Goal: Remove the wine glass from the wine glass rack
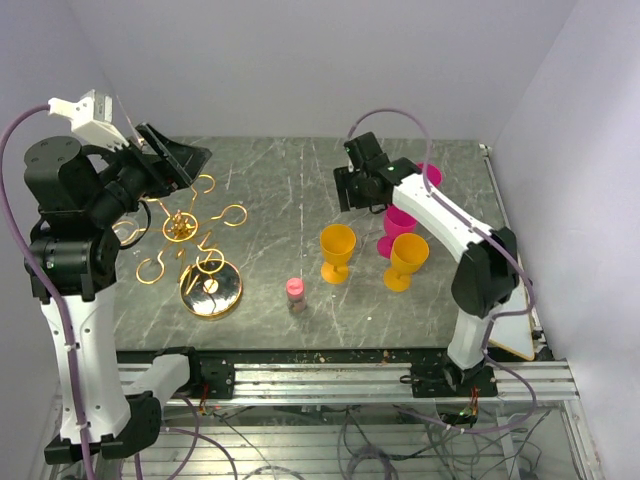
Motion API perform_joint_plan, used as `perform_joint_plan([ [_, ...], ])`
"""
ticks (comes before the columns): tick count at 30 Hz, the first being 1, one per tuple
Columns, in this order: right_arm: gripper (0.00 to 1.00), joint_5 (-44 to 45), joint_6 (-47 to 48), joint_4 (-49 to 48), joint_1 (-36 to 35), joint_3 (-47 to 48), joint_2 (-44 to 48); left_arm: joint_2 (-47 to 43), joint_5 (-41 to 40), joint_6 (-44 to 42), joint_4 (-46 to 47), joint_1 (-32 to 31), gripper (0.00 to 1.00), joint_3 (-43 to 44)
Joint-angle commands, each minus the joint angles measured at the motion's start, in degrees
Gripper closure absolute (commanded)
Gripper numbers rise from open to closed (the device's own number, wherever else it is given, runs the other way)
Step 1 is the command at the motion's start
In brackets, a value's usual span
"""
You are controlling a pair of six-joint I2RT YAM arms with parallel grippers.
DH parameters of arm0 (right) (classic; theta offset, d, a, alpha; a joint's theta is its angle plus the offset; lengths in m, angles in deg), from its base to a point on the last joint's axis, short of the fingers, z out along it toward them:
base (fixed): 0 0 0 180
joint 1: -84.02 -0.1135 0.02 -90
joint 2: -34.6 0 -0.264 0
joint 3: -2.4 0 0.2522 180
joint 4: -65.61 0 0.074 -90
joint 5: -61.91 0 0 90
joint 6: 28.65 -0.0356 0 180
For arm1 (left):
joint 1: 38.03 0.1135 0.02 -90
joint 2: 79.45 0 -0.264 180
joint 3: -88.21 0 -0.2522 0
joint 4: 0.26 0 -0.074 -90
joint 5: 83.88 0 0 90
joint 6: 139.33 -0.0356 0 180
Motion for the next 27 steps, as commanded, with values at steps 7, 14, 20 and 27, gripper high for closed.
perform_joint_plan([
  [7,0.51,-3.8,2.5,4.4,0.4,-1.5,-5.2,-0.4,3.8,1.1,2.5,-2.1,0.13,-0.5],
  [14,0.56,-0.9,2.6,3.6,0.8,-1.7,-8.4,-0.2,4.4,2.3,3.4,-2.2,0.13,-0.8],
  [20,0.66,0.9,3.1,2.8,1.2,-1.7,-11.5,0.1,4.4,2.4,3.1,-2.2,0.13,-0.1],
  [27,0.88,2.4,3.0,2.1,1.2,-1.5,-13.0,0.1,4.5,2.7,2.4,-2.2,0.13,0.7],
])
